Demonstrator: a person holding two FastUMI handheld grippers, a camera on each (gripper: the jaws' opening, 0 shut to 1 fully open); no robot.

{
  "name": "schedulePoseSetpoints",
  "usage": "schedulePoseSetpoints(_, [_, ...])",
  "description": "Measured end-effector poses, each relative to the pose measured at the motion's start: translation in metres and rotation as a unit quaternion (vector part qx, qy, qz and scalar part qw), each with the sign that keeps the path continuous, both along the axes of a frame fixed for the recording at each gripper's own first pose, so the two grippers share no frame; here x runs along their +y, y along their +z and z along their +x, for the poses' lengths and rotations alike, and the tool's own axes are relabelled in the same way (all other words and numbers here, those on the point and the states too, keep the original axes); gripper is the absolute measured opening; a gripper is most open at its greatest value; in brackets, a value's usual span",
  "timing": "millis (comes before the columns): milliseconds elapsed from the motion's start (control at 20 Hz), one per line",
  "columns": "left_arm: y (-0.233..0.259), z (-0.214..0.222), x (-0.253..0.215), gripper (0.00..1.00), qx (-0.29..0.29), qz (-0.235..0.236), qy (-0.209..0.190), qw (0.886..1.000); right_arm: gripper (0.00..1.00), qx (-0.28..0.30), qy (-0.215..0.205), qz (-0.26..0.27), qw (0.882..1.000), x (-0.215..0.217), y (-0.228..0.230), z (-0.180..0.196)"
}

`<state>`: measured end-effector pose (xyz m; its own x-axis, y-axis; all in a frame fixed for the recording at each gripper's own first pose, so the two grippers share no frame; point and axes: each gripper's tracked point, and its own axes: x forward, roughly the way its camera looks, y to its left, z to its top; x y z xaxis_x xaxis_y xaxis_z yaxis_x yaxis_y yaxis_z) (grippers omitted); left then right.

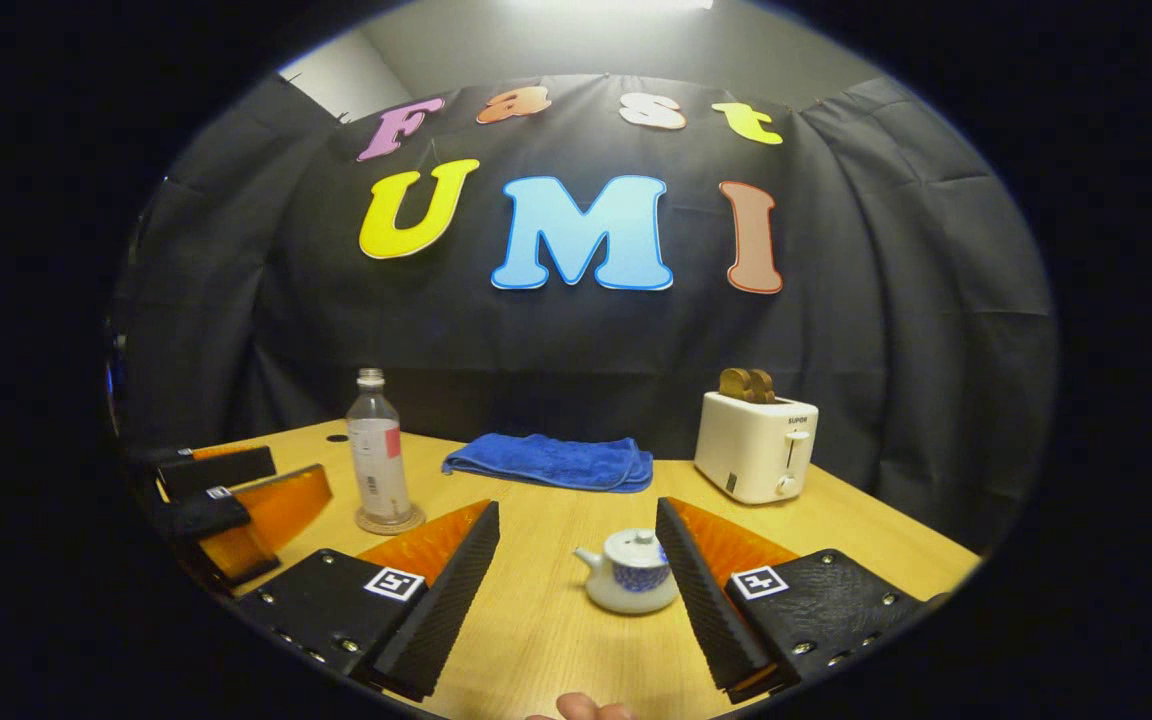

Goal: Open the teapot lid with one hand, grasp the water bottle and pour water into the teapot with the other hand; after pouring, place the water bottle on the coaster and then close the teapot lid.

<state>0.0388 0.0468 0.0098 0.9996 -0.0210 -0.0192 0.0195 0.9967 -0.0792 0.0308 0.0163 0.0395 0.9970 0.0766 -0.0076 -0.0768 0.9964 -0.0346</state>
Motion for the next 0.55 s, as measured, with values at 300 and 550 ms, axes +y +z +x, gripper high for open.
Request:
schedulePoseSetpoints(300, [-0.004, -0.034, -0.022, 1.0, -0.008, 0.02, -0.005, 1.0, 0.96, 0.005, -0.033, 0.025, 0.999, -0.003, -0.023, -0.033])
schedulePoseSetpoints(550, [-0.017, -0.046, -0.032, 1.0, -0.002, 0.039, 0.001, 0.999, 0.96, 0.023, -0.033, 0.025, 0.999, 0.005, -0.044, -0.039])
